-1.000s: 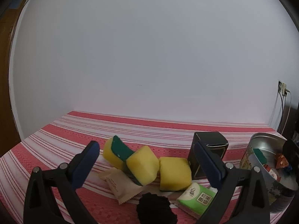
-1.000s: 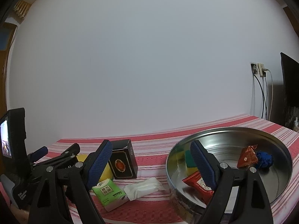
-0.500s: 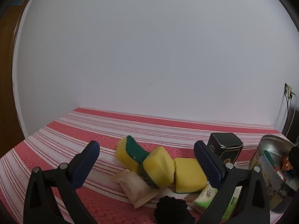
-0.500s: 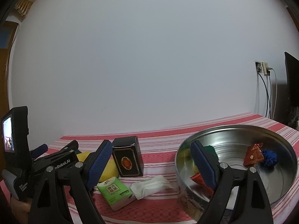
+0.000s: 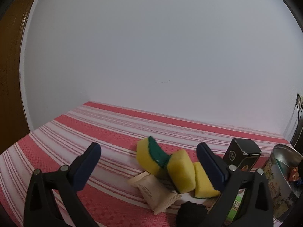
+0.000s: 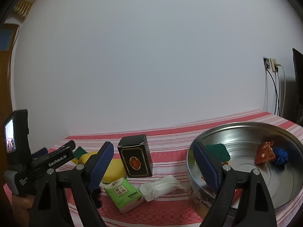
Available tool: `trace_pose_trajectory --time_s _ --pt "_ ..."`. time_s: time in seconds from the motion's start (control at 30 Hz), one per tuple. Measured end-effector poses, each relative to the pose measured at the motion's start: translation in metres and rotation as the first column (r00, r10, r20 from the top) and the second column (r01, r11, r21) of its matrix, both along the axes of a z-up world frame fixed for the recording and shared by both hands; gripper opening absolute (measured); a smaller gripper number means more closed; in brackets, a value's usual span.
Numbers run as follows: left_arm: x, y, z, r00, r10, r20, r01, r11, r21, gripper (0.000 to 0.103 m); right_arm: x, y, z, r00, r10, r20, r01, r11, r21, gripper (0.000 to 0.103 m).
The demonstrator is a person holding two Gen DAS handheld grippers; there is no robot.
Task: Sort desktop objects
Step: 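Grasp a yellow-green sponge with the left tool while the right tool grasps the black tea box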
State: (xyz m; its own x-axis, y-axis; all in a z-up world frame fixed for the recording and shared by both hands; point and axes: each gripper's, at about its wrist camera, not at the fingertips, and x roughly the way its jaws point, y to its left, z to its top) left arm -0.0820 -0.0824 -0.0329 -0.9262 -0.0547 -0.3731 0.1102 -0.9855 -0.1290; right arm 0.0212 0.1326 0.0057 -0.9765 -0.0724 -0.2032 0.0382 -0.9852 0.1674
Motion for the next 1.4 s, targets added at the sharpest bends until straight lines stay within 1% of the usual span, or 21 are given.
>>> trace_pose_trajectory --time_s 0.1,0.17,0.3,0.37,0.43,0.5,0.6,0.63,0.7,0.8,0.9,1.07,1.17,1.2,1.23,1.3,1.37,1.4 --pt "-0.005 0.000 -0.002 1.000 -0.006 0.024 0.006 1.000 0.001 0.102 -0.003 0.007 -0.002 1.000 0.000 0.016 0.000 0.999 -0.035 0.087" --pt "-0.010 0.001 -0.002 0.999 -0.008 0.039 0.008 1.000 -0.015 0.102 -0.004 0.009 -0.003 1.000 0.003 0.029 -0.002 0.999 -0.043 0.088" --pt "-0.031 0.003 -0.004 0.998 0.010 0.061 -0.005 0.997 -0.083 0.102 -0.011 0.002 -0.004 0.998 0.022 0.055 -0.022 1.000 -0.012 0.087" --pt "-0.043 0.001 -0.002 0.997 0.010 0.072 -0.003 0.995 -0.096 0.102 -0.015 -0.003 -0.005 0.998 0.031 0.062 -0.031 1.000 0.004 0.087" --pt "-0.048 -0.006 0.000 0.999 0.022 0.050 -0.017 0.996 -0.093 0.102 -0.019 -0.006 -0.005 0.998 0.034 0.061 -0.035 0.999 0.009 0.087" --pt "-0.048 -0.013 -0.002 0.999 0.028 0.035 -0.025 0.997 -0.076 0.102 -0.025 -0.011 -0.006 0.996 0.051 0.077 -0.053 0.998 0.021 0.087" --pt "-0.049 -0.028 -0.009 0.997 0.020 0.075 -0.019 1.000 -0.021 0.102 -0.040 -0.021 -0.008 0.990 0.068 0.120 -0.073 0.996 0.042 0.087" --pt "-0.047 -0.033 -0.008 0.997 0.030 0.067 -0.029 1.000 -0.003 0.102 -0.046 -0.022 -0.008 0.988 0.069 0.136 -0.075 0.996 0.041 0.088" --pt "-0.043 -0.044 -0.004 0.997 0.065 0.047 -0.066 0.997 0.024 0.102 -0.059 -0.026 -0.010 0.980 0.087 0.179 -0.092 0.996 0.021 0.095" --pt "-0.043 -0.062 -0.004 0.992 0.115 0.050 -0.119 0.989 0.085 0.102 -0.078 -0.031 -0.012 0.967 0.106 0.234 -0.109 0.994 -0.001 0.095" --pt "-0.045 -0.072 -0.005 0.990 0.124 0.060 -0.131 0.982 0.135 0.102 -0.097 -0.039 -0.013 0.953 0.092 0.288 -0.103 0.994 0.024 0.096" --pt "-0.045 -0.071 -0.005 0.990 0.128 0.056 -0.134 0.984 0.118 0.102 -0.137 -0.050 -0.020 0.921 0.063 0.385 -0.094 0.994 0.061 0.096" --pt "-0.045 -0.072 -0.007 0.990 0.119 0.071 -0.128 0.983 0.131 0.102 -0.148 -0.055 -0.027 0.919 0.050 0.390 -0.088 0.993 0.080 0.096" --pt "-0.045 -0.071 -0.007 0.991 0.111 0.074 -0.120 0.983 0.136 0.102 -0.148 -0.057 -0.030 0.921 0.043 0.388 -0.085 0.992 0.092 0.093" --pt "-0.044 -0.071 -0.007 0.992 0.100 0.076 -0.110 0.984 0.141 0.102 -0.149 -0.058 -0.032 0.915 0.042 0.402 -0.089 0.991 0.100 0.089" --pt "-0.049 -0.074 -0.010 0.993 0.089 0.078 -0.099 0.985 0.138 0.102 -0.152 -0.058 -0.035 0.898 0.075 0.434 -0.123 0.989 0.083 0.063" --pt "-0.050 -0.073 -0.011 0.994 0.074 0.086 -0.086 0.987 0.137 0.102 -0.154 -0.053 -0.036 0.893 0.089 0.441 -0.128 0.990 0.060 0.061" --pt "-0.051 -0.073 -0.011 0.994 0.068 0.089 -0.080 0.986 0.144 0.102 -0.151 -0.048 -0.035 0.901 0.091 0.423 -0.119 0.992 0.042 0.060"
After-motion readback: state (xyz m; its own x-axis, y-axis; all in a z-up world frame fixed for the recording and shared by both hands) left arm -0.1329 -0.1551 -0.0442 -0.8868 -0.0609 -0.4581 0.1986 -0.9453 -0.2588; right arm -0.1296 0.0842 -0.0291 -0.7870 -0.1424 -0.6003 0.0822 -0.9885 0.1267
